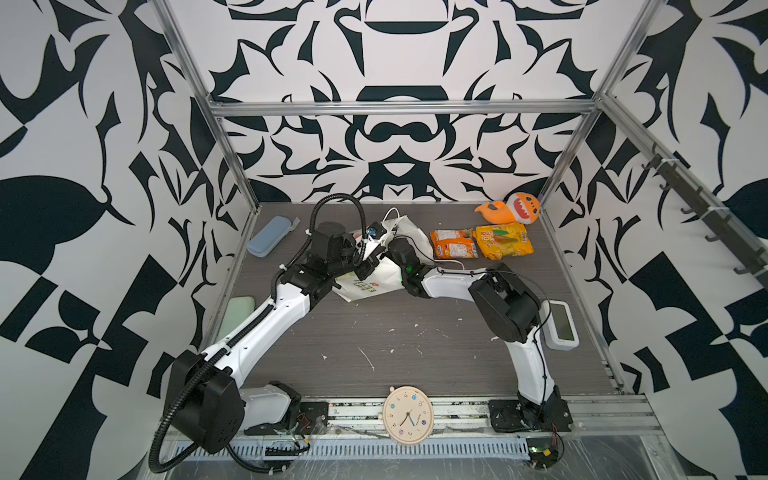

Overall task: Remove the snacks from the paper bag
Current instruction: 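Reach the right gripper deeper into the bag onto a yellow packet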

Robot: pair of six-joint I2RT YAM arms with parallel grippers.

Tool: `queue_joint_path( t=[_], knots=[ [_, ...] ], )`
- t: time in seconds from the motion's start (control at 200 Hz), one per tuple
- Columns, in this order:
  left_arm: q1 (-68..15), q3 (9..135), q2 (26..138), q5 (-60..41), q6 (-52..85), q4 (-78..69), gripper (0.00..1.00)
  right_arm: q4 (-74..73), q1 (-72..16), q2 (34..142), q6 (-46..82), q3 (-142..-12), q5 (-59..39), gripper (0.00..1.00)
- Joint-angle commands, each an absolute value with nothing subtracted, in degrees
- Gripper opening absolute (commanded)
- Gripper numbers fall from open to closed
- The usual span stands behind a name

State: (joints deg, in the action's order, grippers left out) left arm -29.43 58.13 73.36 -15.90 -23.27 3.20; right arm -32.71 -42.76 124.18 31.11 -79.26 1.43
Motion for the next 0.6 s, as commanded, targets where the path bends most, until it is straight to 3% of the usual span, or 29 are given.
queue_joint_path(
  t=[0.0,0.285,0.37,0.595],
  knots=[
    [-30.76,58.39,71.59,-22.78,-23.64,-1.31,0.0,-23.23,-42.28,128.28,34.25,-82.23,3.7,0.77],
    [-30.76,57.36,70.66,-21.51,-23.63,-1.69,0.0,-24.32,-41.84,128.85,34.19,-81.83,2.96,0.43],
    [-30.76,57.26,70.58,-21.32,-23.64,-1.58,0.0,-25.79,-41.49,128.51,34.19,-80.7,2.55,0.24],
    [-30.76,57.09,70.58,-20.43,-23.72,-1.74,0.0,-28.05,-40.6,127.33,32.67,-78.89,0.26,0.15]
  ],
)
